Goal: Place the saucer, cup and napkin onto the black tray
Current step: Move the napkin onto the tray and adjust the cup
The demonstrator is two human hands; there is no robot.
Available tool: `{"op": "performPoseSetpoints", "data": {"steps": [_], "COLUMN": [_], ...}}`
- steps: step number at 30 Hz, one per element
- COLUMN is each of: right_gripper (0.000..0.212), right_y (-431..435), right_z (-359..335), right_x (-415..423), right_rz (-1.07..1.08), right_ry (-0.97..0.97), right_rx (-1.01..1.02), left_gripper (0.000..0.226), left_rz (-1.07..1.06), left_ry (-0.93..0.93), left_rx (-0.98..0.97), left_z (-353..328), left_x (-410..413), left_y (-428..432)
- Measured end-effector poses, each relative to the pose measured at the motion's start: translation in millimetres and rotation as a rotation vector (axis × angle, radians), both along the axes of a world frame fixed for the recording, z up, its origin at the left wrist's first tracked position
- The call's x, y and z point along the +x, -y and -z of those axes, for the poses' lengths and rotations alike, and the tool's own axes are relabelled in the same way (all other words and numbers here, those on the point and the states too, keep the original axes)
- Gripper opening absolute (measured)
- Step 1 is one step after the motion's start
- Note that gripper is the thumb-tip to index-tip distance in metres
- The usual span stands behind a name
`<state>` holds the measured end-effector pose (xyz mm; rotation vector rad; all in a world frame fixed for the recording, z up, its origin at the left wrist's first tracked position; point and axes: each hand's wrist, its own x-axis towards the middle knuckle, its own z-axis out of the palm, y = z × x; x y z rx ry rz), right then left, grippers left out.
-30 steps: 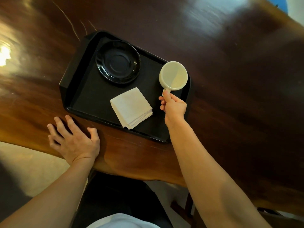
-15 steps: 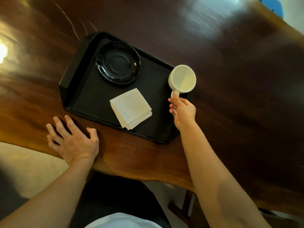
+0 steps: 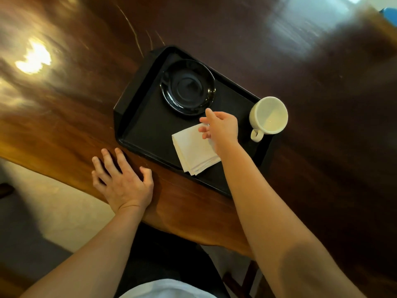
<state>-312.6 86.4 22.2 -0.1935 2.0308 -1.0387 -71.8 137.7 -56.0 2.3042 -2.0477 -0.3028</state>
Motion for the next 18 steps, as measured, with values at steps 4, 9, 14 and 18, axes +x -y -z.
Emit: {"op": "performPoseSetpoints", "data": {"steps": [4,9,14,18], "right_gripper": [0.008,0.006,0.005,0.008], "right_y": [24.5,36.9,54.6,52.3], "right_z": [8.2,11.1,12.1,8.7], "right_x": [-2.8,-5.0,-1.5,0.3], "right_rz": [0.077,0.094,0.085,0.092], "right_ry": [0.109,0.111,0.104,0.132], "right_rx": [0.081,0.107,0.123,0.076], "left_gripper": [0.074,0.074,0.074,0.074], "left_rz": [0.002,-0.003,-0.002,0.012], "left_ry": [0.011,-0.003,0.004,0.008], "left_rx": [0.011,0.015,0.018,0.004], "left_z": [1.1,0.8,-0.8,0.8], "left_x": [-0.4,-0.4,-1.1,-0.2], "left_y": [0.0,-0.4,-0.4,-0.4]}}
